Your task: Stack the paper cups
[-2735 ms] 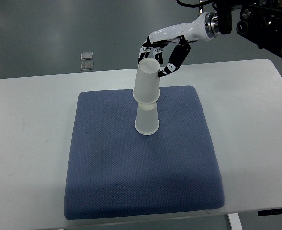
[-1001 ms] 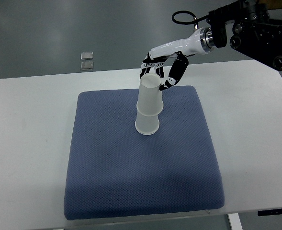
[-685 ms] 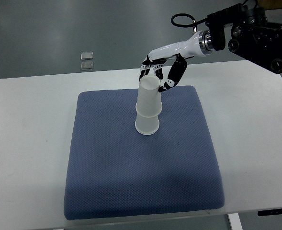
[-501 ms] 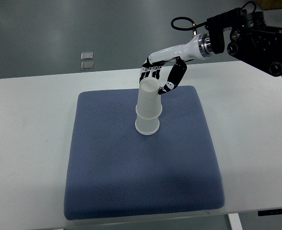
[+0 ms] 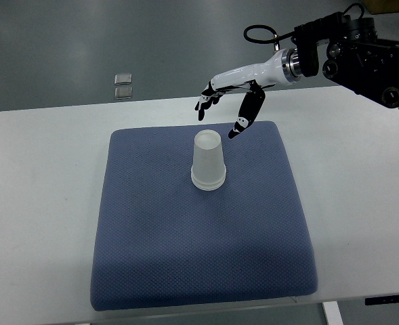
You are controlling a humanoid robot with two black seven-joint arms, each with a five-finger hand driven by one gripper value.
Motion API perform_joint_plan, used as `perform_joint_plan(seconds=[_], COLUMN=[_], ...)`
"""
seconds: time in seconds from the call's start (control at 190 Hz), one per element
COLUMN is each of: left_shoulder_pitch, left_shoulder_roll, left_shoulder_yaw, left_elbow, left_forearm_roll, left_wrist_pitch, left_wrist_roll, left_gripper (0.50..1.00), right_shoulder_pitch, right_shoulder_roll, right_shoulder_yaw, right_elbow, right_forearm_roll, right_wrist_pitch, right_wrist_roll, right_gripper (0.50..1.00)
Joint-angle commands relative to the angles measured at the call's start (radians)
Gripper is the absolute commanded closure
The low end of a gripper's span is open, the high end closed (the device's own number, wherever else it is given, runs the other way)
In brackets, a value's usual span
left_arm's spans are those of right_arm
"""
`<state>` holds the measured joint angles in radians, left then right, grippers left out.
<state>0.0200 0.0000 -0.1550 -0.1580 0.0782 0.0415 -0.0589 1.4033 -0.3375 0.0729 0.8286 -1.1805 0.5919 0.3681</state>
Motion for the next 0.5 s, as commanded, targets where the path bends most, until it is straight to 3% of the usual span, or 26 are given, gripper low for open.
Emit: perform_joint_plan(seconds=[0.0, 0.184, 0.343, 0.495], left_shoulder_pitch=[0.0, 0.0, 0.0, 0.0], left_shoulder_roll=[0.0, 0.0, 0.0, 0.0], left_shoulder_yaw=[0.0, 0.0, 0.0, 0.0], left_elbow=[0.0, 0.0, 0.0, 0.0], left_forearm_roll=[0.0, 0.0, 0.0, 0.0], left_wrist_pitch=[0.0, 0.0, 0.0, 0.0], left_wrist_roll=[0.001, 0.001, -0.001, -0.001], left_gripper=[0.5, 0.5, 0.5, 0.5], right_shoulder_pitch=[-0.001, -0.032, -0.115, -0.194], right_shoulder_roll=[-0.002, -0.017, -0.018, -0.02], right_shoulder_yaw=[0.005, 0.027, 0.1, 0.171], right_elbow=[-0.003, -0.039, -0.167, -0.269], right_forearm_roll=[0.001, 0.048, 0.217, 0.395], right_wrist_pitch=[-0.003, -0.012, -0.032, -0.102], right_wrist_roll=[0.0, 0.0, -0.023, -0.046], right_gripper=[0.64, 0.64, 0.64, 0.64])
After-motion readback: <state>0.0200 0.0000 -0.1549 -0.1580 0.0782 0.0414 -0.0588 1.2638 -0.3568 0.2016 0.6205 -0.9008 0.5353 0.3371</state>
